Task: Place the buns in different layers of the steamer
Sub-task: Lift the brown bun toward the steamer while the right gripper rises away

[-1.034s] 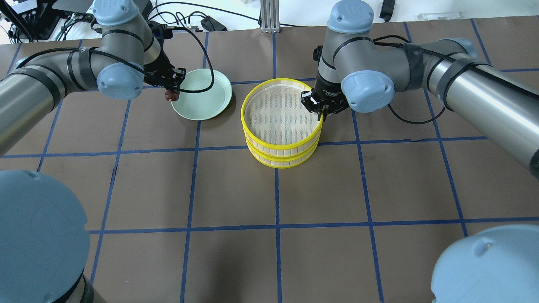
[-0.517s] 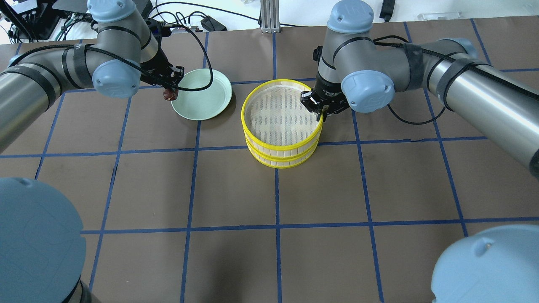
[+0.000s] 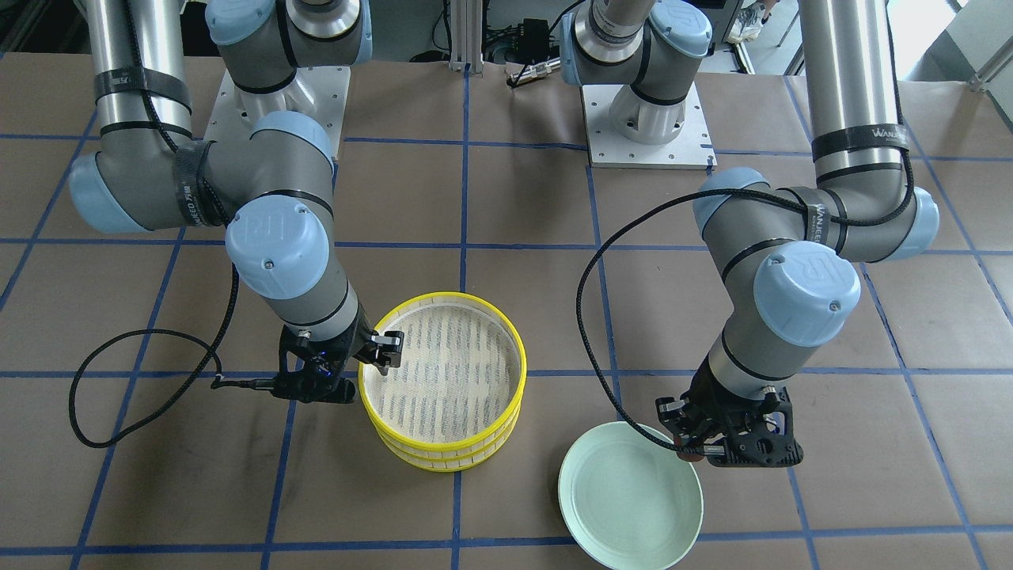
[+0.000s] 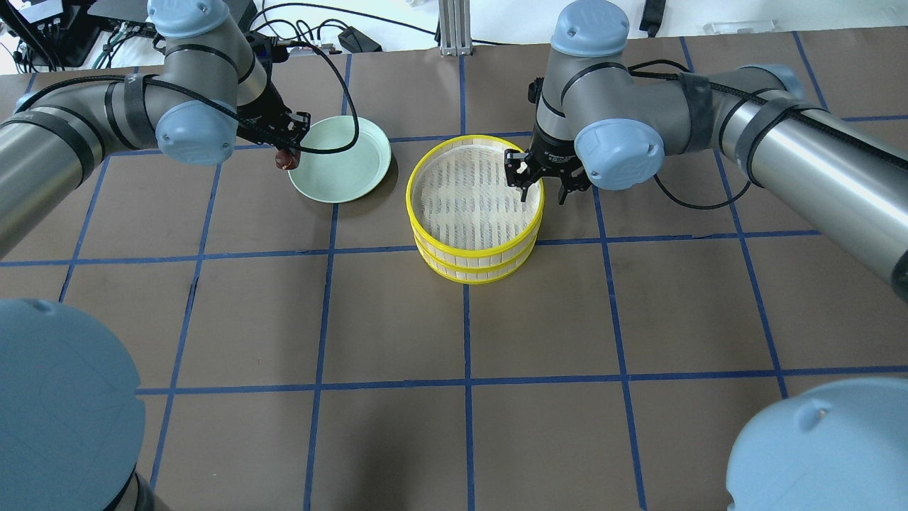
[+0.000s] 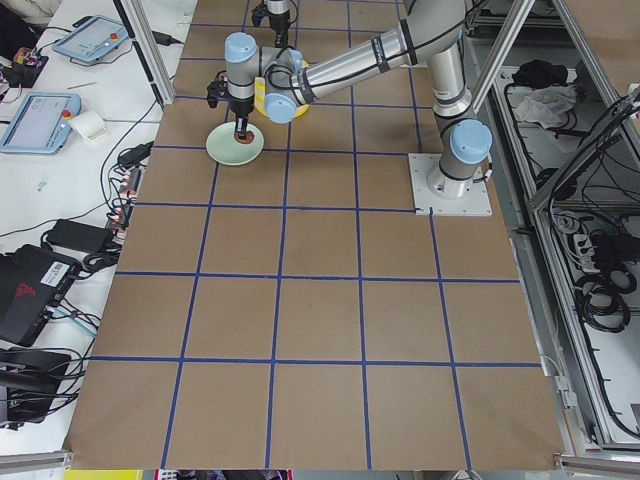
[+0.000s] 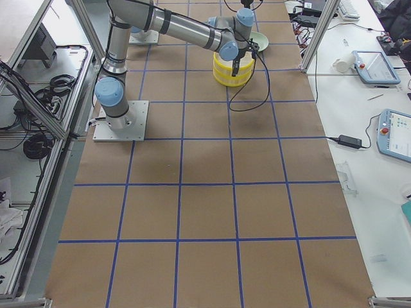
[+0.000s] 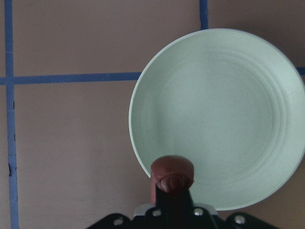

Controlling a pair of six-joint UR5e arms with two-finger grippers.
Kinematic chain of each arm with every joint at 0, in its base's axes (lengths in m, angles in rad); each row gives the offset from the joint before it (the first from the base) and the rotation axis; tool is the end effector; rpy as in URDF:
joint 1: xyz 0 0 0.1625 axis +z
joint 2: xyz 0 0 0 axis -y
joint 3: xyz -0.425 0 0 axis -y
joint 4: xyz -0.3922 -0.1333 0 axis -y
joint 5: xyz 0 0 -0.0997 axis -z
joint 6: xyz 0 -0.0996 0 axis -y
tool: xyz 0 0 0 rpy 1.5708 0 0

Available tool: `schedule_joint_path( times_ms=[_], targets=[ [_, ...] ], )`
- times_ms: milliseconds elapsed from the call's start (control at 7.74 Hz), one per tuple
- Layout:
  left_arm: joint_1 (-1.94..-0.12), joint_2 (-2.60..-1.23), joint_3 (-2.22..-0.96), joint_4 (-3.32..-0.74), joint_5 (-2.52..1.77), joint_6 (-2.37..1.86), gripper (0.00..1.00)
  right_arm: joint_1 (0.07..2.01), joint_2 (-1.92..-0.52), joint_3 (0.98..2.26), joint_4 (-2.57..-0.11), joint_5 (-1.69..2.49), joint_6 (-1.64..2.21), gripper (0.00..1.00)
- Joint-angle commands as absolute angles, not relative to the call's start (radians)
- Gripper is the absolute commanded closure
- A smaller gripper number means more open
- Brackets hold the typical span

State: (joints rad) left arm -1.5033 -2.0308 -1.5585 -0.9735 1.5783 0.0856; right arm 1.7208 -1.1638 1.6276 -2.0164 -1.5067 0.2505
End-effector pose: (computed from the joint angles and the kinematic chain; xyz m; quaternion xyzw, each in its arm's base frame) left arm -0.0880 -0.6631 0.2899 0.0087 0.9972 -0.0742 0.0094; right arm 0.2303 -0.5891 0.2761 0.0505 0.9982 0.0153 0.0296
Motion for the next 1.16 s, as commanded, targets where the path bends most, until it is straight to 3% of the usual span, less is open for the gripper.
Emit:
schedule_joint_path(
  times_ms=[0,646,1034],
  targets=[
    [-1.515,-2.020,-1.560,-0.974,1.571,0.023,1.00,1.704,-1.192,1.596,-2.008,-1.500,0.236,0.00],
    [-1.741,-1.941,-1.557,-1.008,1.519,-0.326,1.00,1.522,-1.448,1.493,-1.604,-1.526,-0.036,0.00],
    [-1.906,-1.928,-1.558,-0.997,1.499,-0.481,1.00,1.522,-1.514,1.457,-1.549,-1.551,-0.041,0.00]
  ],
)
